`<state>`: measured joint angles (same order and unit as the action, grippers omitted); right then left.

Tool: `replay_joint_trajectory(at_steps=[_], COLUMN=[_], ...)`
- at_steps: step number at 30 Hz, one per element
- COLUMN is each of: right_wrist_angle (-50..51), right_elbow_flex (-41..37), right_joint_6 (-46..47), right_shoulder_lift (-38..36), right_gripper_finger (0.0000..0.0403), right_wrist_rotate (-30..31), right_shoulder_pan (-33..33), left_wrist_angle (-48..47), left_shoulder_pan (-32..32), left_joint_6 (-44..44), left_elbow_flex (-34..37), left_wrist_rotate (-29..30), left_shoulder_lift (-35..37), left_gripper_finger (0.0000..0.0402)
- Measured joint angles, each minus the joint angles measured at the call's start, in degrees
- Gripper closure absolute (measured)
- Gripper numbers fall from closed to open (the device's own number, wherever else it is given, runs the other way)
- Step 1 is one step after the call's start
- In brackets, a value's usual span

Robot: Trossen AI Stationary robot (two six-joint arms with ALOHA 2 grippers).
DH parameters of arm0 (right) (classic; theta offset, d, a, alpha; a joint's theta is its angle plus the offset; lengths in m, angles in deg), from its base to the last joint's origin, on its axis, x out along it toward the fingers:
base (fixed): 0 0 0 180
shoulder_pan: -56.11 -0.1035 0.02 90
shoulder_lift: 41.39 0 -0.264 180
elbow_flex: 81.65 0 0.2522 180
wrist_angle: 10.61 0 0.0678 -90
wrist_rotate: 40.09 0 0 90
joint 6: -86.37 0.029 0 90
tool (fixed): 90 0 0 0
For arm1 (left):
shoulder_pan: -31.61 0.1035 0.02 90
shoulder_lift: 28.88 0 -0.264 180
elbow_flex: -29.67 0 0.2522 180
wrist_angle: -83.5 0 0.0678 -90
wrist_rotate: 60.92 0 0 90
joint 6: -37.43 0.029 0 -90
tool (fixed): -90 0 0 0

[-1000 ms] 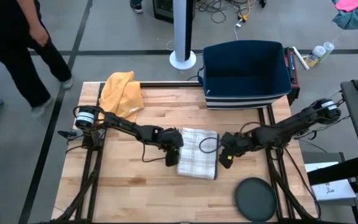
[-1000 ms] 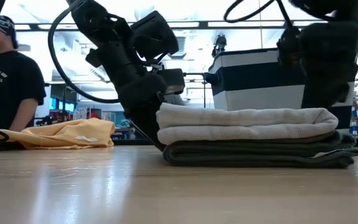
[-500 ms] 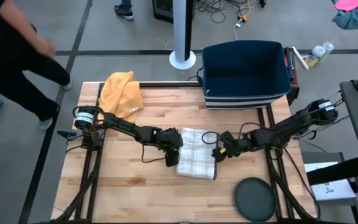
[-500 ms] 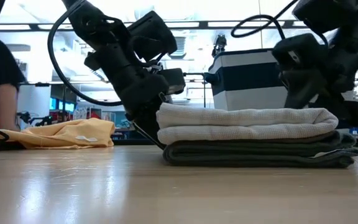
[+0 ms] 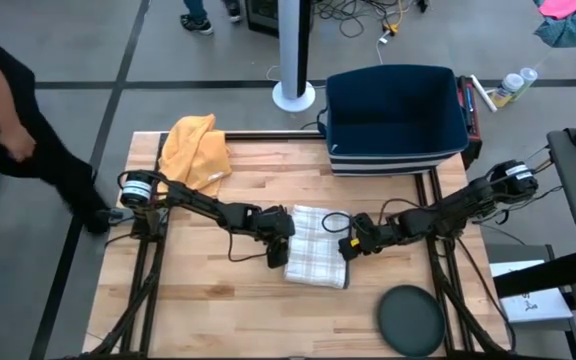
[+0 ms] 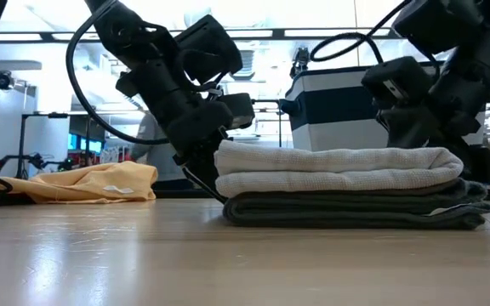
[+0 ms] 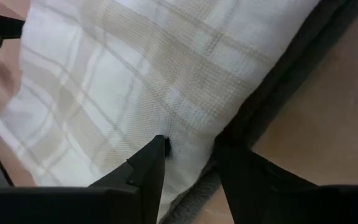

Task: Fold kitchen towel into neat rectangle
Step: Stack the white patterned towel on top of the gray towel

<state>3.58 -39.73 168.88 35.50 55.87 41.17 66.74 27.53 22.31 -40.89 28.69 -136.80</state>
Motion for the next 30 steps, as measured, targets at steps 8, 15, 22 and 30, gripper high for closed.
replay_joint_trajectory(at_steps=[8,15,22,30], right_wrist_angle=[-1.11,-0.73,1.73,4.64], right_elbow_flex=[0.0,1.29,2.67,2.27], right_joint_6=[0.18,0.6,0.66,2.59], right_shoulder_lift=[-2.52,-3.66,-3.58,-3.18], right_gripper_finger=[0.0275,0.0275,0.0285,0.0287], right_wrist_rotate=[0.0,-0.12,-0.27,-0.24], right_shoulder_pan=[0.0,-0.02,-0.02,-0.02], left_wrist_angle=[0.0,-0.02,0.0,0.0], left_shoulder_pan=[0.0,0.0,0.0,0.0], left_joint_6=[0.0,0.02,0.57,0.64], left_elbow_flex=[0.0,0.0,0.0,0.0], left_wrist_rotate=[-0.02,-0.04,-0.04,-0.04], left_shoulder_lift=[0.0,0.0,0.0,0.0], left_gripper_finger=[0.0249,0.0249,0.0249,0.0249])
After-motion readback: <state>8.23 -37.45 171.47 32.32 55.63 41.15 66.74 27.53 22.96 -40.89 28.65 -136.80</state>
